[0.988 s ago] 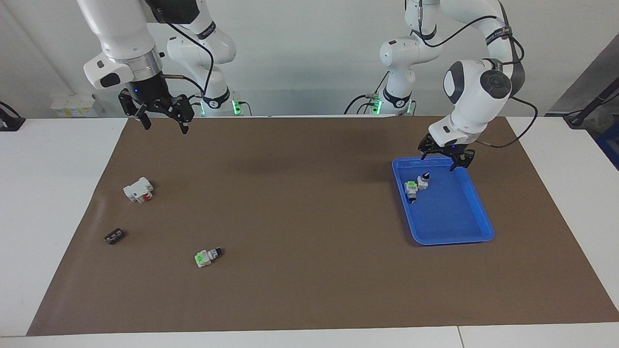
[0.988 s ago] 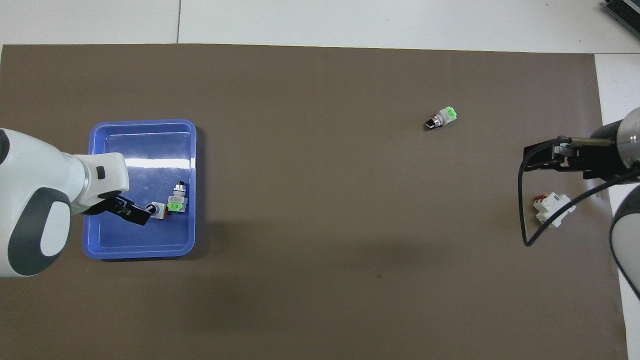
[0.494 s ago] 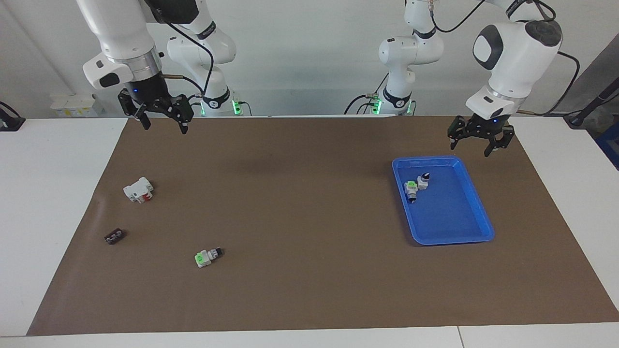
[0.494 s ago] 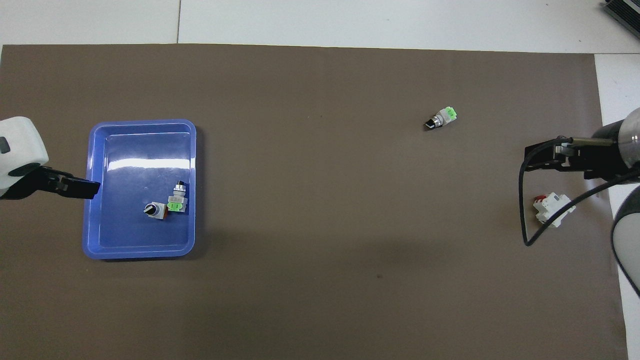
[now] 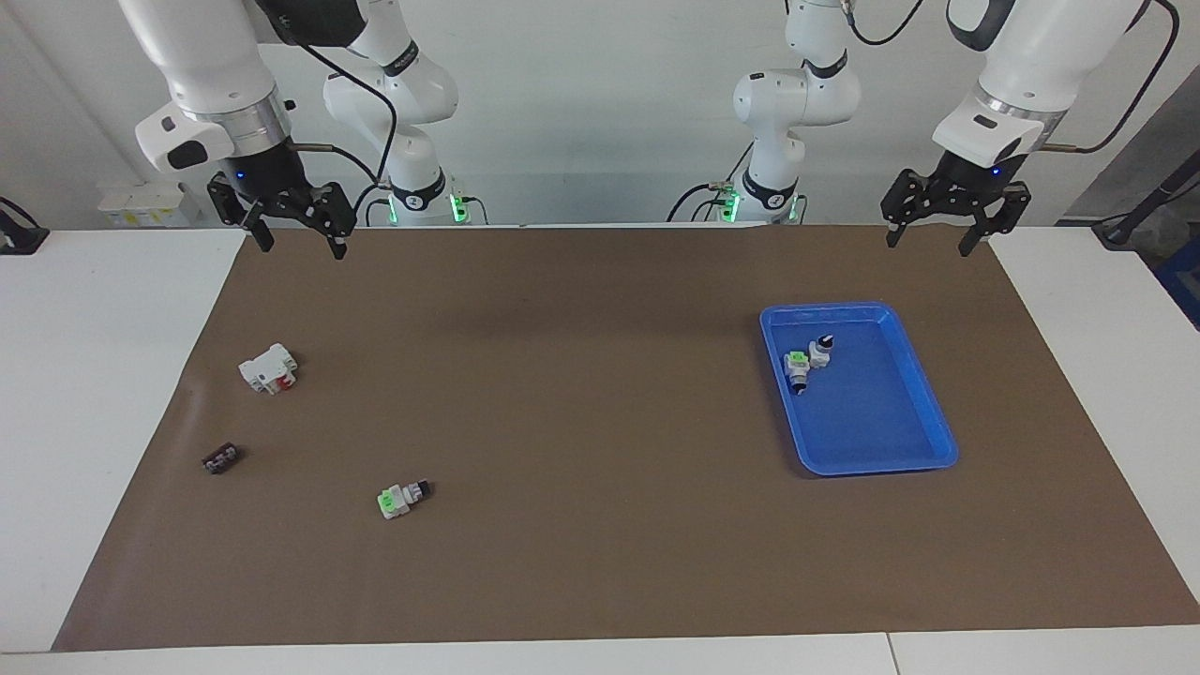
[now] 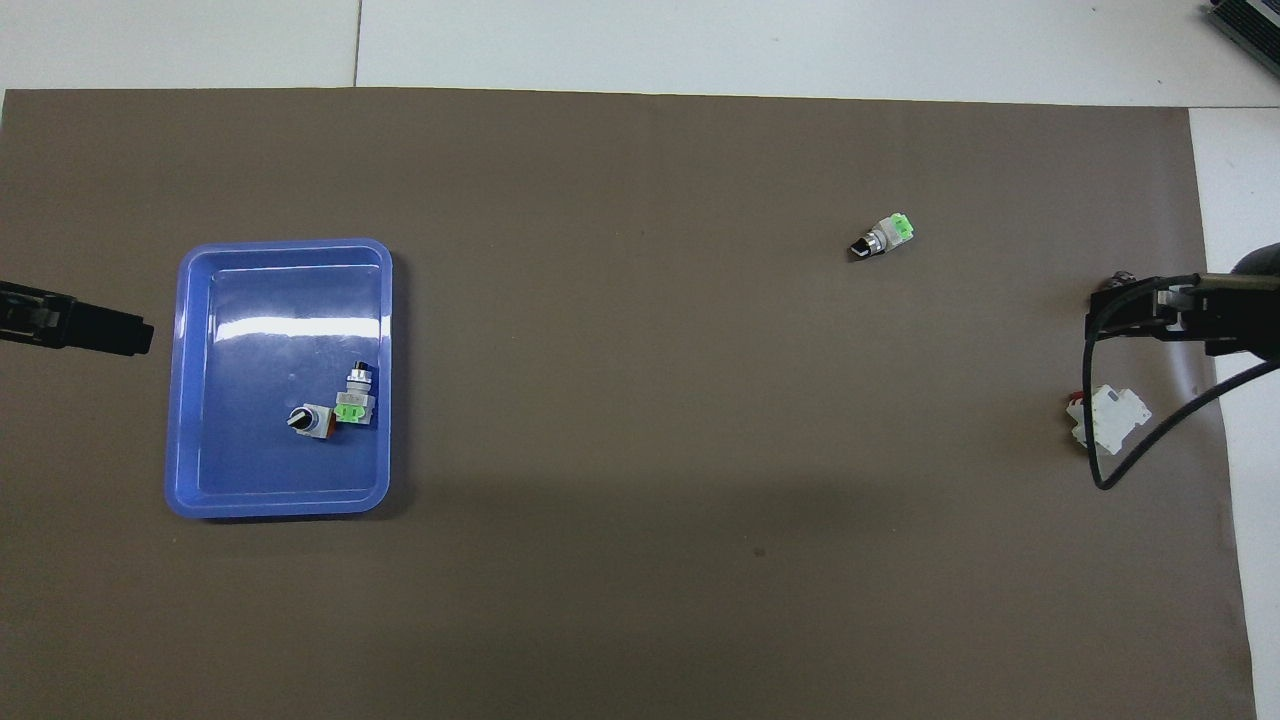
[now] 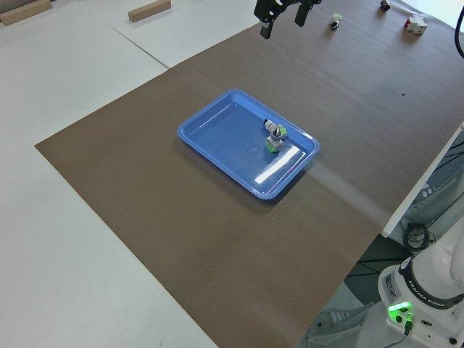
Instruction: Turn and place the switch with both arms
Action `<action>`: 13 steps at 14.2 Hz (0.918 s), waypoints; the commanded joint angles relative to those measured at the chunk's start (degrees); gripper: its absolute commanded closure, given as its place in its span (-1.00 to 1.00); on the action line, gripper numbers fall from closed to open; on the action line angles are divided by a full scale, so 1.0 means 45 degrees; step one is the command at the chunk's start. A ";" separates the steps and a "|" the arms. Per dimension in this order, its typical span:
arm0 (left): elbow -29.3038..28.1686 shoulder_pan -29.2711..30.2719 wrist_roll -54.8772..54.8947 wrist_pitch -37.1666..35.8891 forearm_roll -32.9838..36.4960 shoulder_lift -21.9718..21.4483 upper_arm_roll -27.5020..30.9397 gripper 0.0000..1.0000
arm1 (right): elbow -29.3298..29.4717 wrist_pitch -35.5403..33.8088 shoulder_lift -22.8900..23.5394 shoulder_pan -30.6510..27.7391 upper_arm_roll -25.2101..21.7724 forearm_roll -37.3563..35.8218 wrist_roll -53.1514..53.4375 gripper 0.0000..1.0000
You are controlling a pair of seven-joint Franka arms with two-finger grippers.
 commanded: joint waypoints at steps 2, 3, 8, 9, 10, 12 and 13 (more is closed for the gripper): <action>0.1168 -0.0475 -0.0696 -0.1418 0.0182 0.0434 0.0334 -1.00 | -0.0175 -0.0300 -0.0240 0.0023 -0.0051 0.0118 -0.0405 -1.00; 0.1033 -0.0398 -0.1028 -0.1420 0.0182 0.0240 0.0296 -1.00 | -0.0233 -0.0359 -0.0298 0.0043 -0.0051 0.0138 -0.0405 -1.00; 0.0231 -0.0065 -0.1168 -0.1342 0.0046 -0.0230 0.0295 -1.00 | -0.0234 -0.0340 -0.0299 0.0023 -0.0051 0.0255 -0.0405 -1.00; 0.0231 0.0012 -0.1207 -0.1322 -0.0090 -0.0230 0.0295 -1.00 | -0.0234 -0.0340 -0.0338 0.0023 -0.0032 0.0255 -0.0405 -1.00; 0.0289 0.0090 -0.1207 -0.1322 -0.0111 -0.0211 0.0295 -1.00 | -0.0234 -0.0340 -0.0396 0.0023 -0.0051 0.0255 -0.0405 -1.00; 0.0406 0.0091 -0.1246 -0.1400 -0.0111 -0.0133 0.0256 -1.00 | -0.0234 -0.0359 -0.0475 0.0023 -0.0051 0.0255 -0.0424 -1.00; 0.0445 0.0091 -0.1246 -0.1458 -0.0111 -0.0133 0.0218 -1.00 | -0.0253 -0.0379 -0.0475 0.0023 -0.0032 0.0255 -0.0444 -1.00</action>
